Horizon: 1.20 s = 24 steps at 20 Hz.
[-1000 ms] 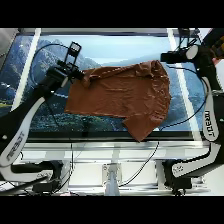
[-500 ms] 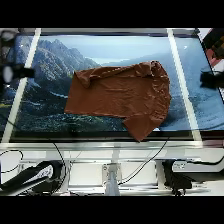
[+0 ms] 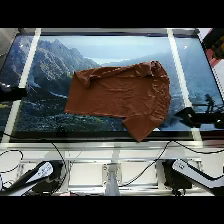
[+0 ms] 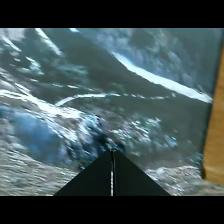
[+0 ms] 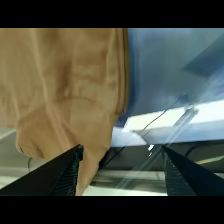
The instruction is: Fold the clothes and pants, and hang the long-sleeved shirts on hangers.
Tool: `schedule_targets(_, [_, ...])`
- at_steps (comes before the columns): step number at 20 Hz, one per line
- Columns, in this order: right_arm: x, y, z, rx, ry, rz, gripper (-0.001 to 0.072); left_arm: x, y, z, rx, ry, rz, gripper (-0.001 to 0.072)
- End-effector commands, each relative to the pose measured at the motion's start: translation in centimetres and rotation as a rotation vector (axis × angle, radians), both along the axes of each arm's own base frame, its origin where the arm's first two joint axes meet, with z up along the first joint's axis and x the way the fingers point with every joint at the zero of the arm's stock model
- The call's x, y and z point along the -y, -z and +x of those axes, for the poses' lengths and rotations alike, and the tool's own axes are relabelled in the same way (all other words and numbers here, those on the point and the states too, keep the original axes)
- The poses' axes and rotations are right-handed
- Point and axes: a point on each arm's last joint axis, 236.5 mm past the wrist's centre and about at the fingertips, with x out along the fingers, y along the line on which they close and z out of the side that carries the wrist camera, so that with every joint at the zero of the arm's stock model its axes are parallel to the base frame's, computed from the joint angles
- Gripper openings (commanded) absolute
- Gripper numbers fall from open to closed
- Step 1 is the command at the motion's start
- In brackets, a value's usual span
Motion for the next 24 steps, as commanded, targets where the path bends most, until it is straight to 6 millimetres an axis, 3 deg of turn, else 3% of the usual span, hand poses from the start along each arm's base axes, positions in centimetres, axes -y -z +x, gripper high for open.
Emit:
schedule_targets(1, [-3.0,3.4,-1.1,-0.02,0.0,0.005,0.054,1.1,1.5,-0.7,-0.016,0.006,-0.066,0.0011])
schedule_targets(3, [-4.1,4.5,-0.8,-0.019,-0.017,-0.019,0.0509,1.3,2.0,-1.0,-0.031,0.009,-0.075,0.0012])
schedule_targets(4, [-4.6,4.8,-0.5,-0.016,-0.024,-0.013,0.042,1.3,2.0,-1.0,-0.031,0.01,-0.076,0.0011])
schedule_targets(9, [-6.0,5.0,3.0,0.034,0.094,0.057,0.0422,2.4,1.3,-0.3,0.006,0.002,-0.141,0.0012])
schedule_targets(14, [-5.3,6.1,3.9,0.031,0.15,0.047,0.0422,4.8,0.3,0.5,0.048,-0.002,-0.274,0.0012])
schedule_targets(17, [-4.7,6.3,4.3,0.043,0.168,0.027,0.042,6.2,1.8,-0.7,-0.015,-0.044,-0.366,0.0013])
schedule_targets(18, [-4.7,6.3,4.3,0.044,0.166,0.026,0.042,6.7,2.8,-1.3,-0.049,-0.07,-0.399,0.005])
schedule_targets(19, [-4.7,6.3,4.3,0.045,0.165,0.024,0.0396,7.2,4.0,-2.2,-0.09,-0.098,-0.435,0.0204])
schedule_targets(20, [-4.6,6.3,4.3,0.047,0.169,0.02,0.0322,7.8,5.3,-3.1,-0.13,-0.127,-0.468,0.0407])
schedule_targets(21, [-4.4,6.4,4.4,0.05,0.173,0.015,0.0303,8.6,6.7,-4.1,-0.172,-0.153,-0.502,0.0533])
schedule_targets(24, [-4.4,6.4,4.4,0.05,0.173,0.011,0.0302,11.4,10.4,-6.5,-0.257,-0.168,-0.566,0.0534])
